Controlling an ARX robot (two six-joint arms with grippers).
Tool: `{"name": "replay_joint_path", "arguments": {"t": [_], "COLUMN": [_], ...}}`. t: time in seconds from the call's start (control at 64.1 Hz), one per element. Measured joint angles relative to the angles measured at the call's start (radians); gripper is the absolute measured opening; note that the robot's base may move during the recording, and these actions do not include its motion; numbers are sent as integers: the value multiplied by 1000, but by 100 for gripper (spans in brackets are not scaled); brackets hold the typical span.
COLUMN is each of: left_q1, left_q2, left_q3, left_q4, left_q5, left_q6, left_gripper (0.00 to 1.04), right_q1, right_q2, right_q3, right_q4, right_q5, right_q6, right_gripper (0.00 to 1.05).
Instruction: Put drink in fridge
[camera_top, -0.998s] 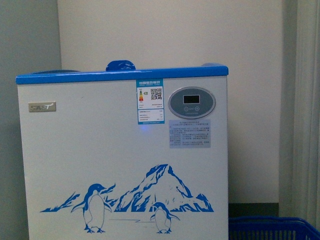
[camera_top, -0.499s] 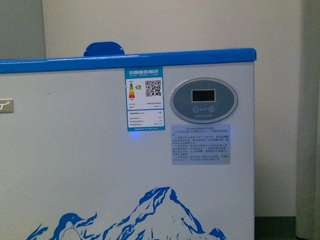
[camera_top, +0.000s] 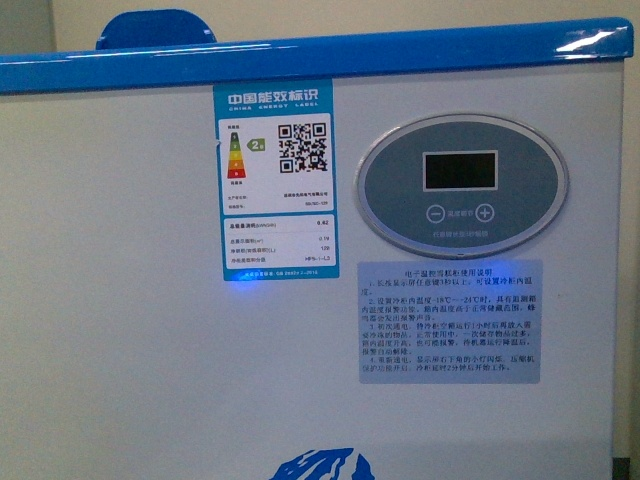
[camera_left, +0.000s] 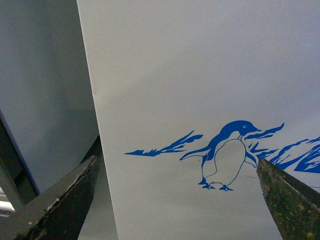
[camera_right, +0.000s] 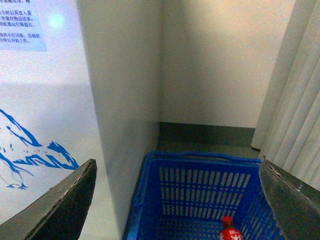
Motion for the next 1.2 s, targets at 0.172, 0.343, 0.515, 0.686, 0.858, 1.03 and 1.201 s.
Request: {"name": "replay_joint_path", "arguments": {"t": [0.172,0.343,0.515,0.686,0.858,1.03,1.201], "left_q1": [0,0,0,0,0,0,0], "left_q2": [0,0,0,0,0,0,0], "left_q3": [0,0,0,0,0,0,0], "left_q4": [0,0,0,0,0,0,0], "left_q5": [0,0,1,0,0,0,0], "left_q6": [0,0,0,0,0,0,0], "left_gripper": [97,97,97,97,97,97,97], "right_q1": [-103,-365,-433,-389,-316,-281,-281], "right_q2": [270,696,1177,1649,2023,2306,2533], "right_q3": [131,209,344,484,645,806,973], "right_q4": [-248,-32,187,327,417,493,553], "right_q5": [184,43,33,52,101,179,256], "right_q6": [89,11,-77,-136,-145,-192,-244], "right_gripper": [97,97,97,97,97,97,97]}}
